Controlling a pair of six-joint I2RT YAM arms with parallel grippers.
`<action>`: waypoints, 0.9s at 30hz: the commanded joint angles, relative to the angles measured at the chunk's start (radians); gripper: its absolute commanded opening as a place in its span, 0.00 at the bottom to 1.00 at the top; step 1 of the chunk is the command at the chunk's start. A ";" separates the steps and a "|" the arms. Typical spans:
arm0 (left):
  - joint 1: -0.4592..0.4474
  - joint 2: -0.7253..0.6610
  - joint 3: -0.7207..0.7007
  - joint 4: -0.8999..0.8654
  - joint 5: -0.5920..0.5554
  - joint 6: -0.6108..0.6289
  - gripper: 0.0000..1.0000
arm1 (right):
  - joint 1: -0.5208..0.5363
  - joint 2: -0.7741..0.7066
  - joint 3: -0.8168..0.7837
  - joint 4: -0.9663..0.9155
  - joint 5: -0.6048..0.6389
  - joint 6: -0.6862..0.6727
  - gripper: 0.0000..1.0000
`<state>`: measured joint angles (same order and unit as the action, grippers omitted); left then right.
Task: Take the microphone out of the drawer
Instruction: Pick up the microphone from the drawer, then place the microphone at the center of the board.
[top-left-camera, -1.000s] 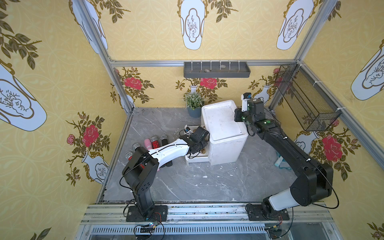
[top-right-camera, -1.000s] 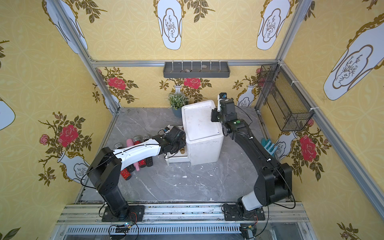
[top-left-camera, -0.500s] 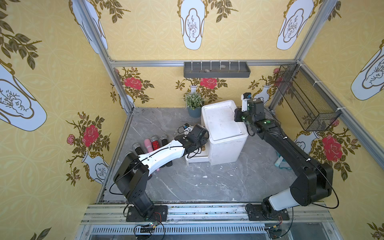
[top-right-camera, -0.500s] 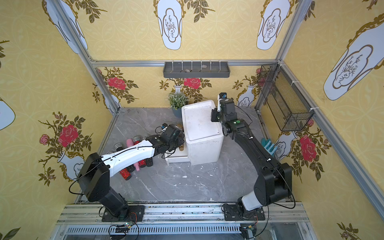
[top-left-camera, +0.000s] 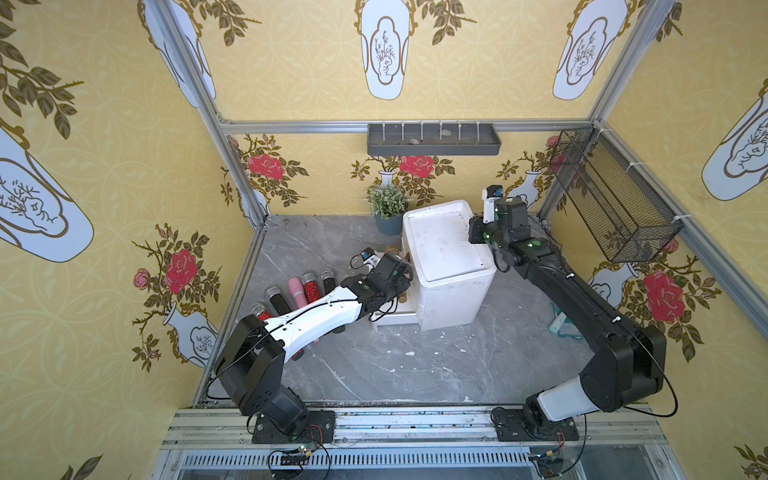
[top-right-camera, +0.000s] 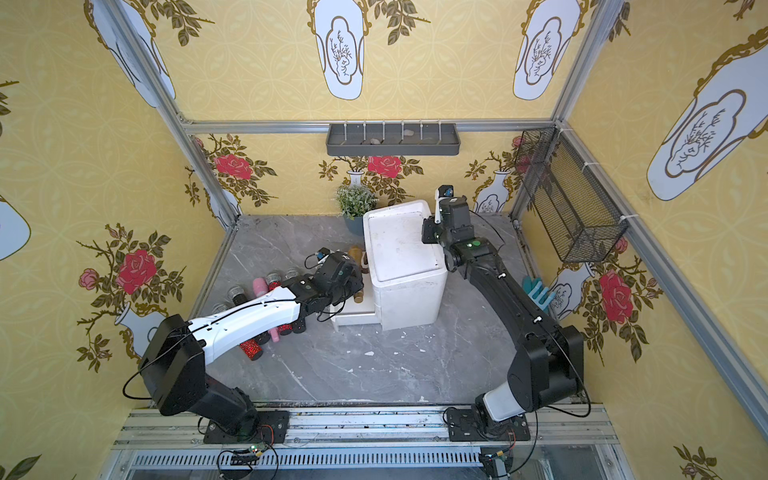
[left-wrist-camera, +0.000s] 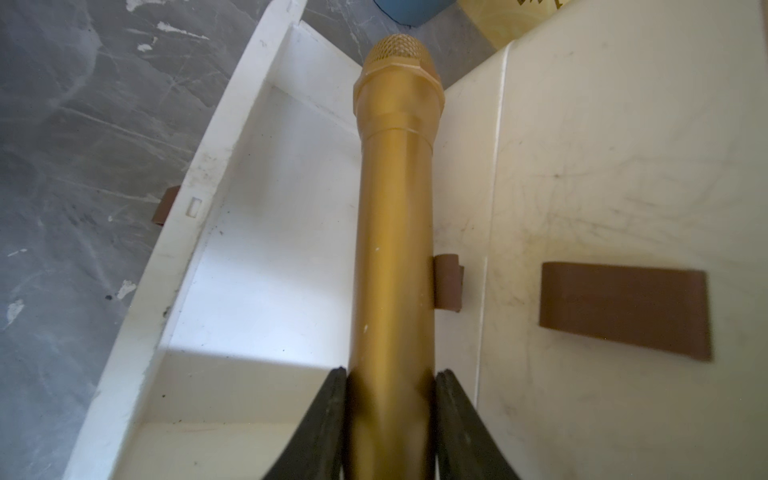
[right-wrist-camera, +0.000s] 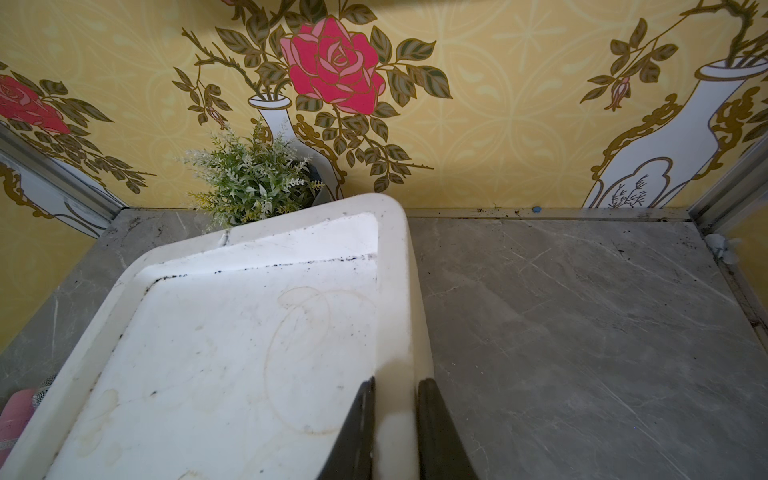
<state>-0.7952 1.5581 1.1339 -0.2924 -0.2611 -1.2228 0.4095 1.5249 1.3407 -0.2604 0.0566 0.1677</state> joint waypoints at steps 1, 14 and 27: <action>-0.001 -0.009 0.000 0.028 -0.015 0.044 0.00 | 0.008 0.029 -0.019 -0.224 -0.098 0.042 0.09; -0.001 -0.159 -0.044 -0.068 -0.113 0.117 0.00 | 0.009 0.026 -0.018 -0.233 -0.091 0.042 0.09; 0.120 -0.293 -0.183 -0.122 -0.061 0.203 0.00 | 0.009 0.028 -0.018 -0.239 -0.089 0.044 0.09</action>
<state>-0.7147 1.2827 0.9855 -0.4076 -0.3702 -1.0584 0.4095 1.5249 1.3426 -0.2646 0.0570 0.1711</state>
